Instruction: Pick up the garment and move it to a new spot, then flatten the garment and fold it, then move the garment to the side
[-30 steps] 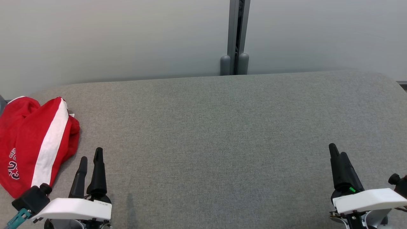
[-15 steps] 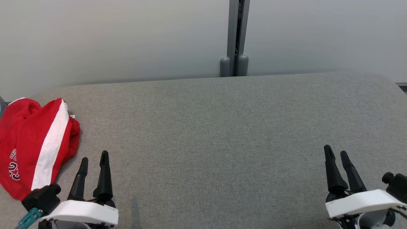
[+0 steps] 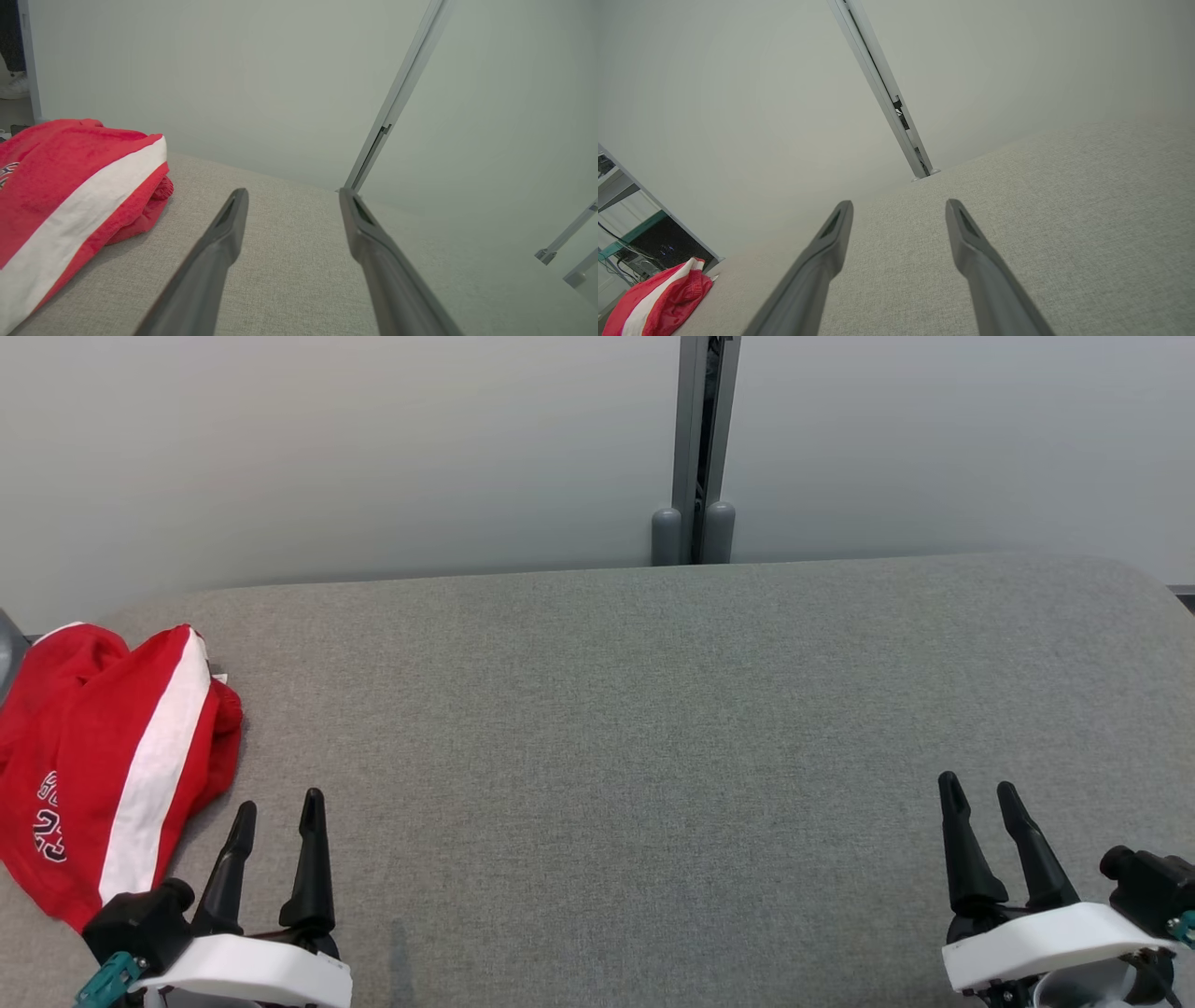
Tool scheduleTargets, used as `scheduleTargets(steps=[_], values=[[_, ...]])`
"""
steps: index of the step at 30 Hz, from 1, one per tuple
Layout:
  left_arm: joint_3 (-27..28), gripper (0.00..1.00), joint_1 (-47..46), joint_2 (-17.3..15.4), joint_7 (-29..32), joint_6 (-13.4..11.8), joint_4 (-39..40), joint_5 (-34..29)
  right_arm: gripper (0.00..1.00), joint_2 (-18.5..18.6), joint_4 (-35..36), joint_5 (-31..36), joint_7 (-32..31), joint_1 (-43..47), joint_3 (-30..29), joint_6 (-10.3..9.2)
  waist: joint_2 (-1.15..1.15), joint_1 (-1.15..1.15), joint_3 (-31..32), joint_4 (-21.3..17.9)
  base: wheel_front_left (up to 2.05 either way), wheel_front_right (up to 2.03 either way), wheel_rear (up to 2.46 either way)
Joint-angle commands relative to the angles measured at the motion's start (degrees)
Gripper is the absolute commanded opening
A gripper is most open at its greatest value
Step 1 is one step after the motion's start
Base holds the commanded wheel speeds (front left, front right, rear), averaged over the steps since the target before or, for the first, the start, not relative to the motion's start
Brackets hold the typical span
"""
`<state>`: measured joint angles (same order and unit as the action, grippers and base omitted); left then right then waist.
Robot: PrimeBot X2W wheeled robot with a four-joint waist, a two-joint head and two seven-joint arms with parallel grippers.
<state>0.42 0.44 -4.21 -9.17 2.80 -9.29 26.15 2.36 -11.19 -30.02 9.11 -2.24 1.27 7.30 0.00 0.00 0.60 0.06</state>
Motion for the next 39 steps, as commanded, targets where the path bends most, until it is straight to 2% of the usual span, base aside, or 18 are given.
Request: scheduleTargets(steps=[1, 16, 31, 39], values=[[-0.05, 1.0, -0.36, -0.49, -0.45, 0.13, 0.39, -1.33, 1.0, 0.54, 0.4, 1.33, 0.53, -0.2, 0.09, 0.25, 0.0, 0.0, 0.02, 0.03, 0.0, 0.0, 0.0], [0.23, 1.0, 0.01, -1.0, -2.45, -0.1, -0.5, -8.71, 1.0, 0.6, 0.92, 8.88, 2.52, 0.17, 0.56, 0.27, 0.0, 0.0, 0.44, 0.03, 0.0, 0.0, 0.0], [1.09, 1.0, 0.56, -1.44, -3.87, 0.57, -2.23, -12.68, 1.0, 0.68, 0.22, 13.93, 4.3, 0.87, -0.42, 0.29, 0.0, 0.0, 0.6, 0.12, 0.0, 0.0, 0.0], [0.73, 1.0, 1.02, -1.72, -3.57, -0.55, -2.05, -15.9, 1.0, 0.73, -0.32, 17.19, 5.35, 1.08, 0.21, 0.24, 0.0, 0.0, 0.64, 0.38, 0.0, 0.0, 0.0]])
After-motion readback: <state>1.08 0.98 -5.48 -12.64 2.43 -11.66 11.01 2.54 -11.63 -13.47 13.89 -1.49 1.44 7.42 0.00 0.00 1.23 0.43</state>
